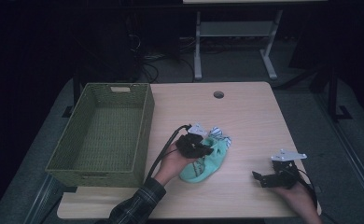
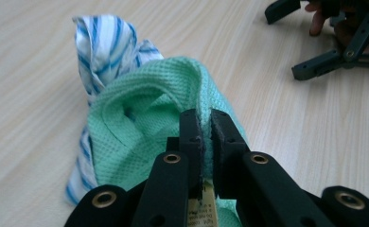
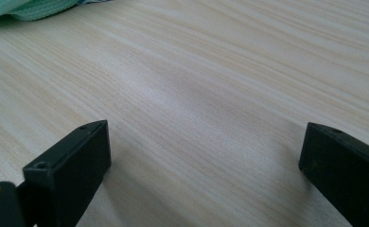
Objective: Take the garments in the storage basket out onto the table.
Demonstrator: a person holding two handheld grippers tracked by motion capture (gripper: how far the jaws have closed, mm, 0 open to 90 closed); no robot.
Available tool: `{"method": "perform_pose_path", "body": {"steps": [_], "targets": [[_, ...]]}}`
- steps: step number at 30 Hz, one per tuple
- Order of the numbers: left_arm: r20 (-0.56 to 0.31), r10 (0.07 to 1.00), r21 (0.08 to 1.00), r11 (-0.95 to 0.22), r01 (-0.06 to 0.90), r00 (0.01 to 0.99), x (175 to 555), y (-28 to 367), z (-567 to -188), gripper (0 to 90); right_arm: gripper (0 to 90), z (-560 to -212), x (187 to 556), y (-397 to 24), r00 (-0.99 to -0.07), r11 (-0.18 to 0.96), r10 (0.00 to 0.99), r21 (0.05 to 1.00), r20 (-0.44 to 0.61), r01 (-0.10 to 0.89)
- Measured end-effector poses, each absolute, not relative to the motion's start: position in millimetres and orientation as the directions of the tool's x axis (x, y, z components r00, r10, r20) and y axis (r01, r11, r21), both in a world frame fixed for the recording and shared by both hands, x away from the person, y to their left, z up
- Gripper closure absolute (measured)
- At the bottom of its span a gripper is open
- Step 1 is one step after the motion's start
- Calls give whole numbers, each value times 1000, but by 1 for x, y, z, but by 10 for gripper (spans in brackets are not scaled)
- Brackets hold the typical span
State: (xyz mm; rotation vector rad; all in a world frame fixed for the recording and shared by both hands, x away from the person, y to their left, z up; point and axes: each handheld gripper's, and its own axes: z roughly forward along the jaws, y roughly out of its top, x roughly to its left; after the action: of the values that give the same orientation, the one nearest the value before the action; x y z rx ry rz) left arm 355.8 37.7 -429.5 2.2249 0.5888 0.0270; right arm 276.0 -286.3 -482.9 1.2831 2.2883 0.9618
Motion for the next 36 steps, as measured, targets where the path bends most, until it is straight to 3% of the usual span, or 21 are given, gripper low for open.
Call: {"method": "perform_pose_path", "body": {"steps": [8,15,22,31,36], "targets": [[-177,416,709,-574,409,892,356,35,-441,827,27,-483,276,-286,-533,363,846,703,28,612],[-170,429,724,-556,408,887,356,45,-429,625,27,-483,276,-286,-533,363,846,703,27,612],[-132,449,743,-546,388,884,351,67,-415,525,27,-483,276,-286,-533,363,846,703,28,612],[-108,480,736,-550,394,871,341,90,-418,582,27,-483,276,-286,-534,364,845,704,27,611],[-105,492,726,-556,404,864,332,96,-421,745,27,-483,276,-286,-534,364,845,703,27,611]]}}
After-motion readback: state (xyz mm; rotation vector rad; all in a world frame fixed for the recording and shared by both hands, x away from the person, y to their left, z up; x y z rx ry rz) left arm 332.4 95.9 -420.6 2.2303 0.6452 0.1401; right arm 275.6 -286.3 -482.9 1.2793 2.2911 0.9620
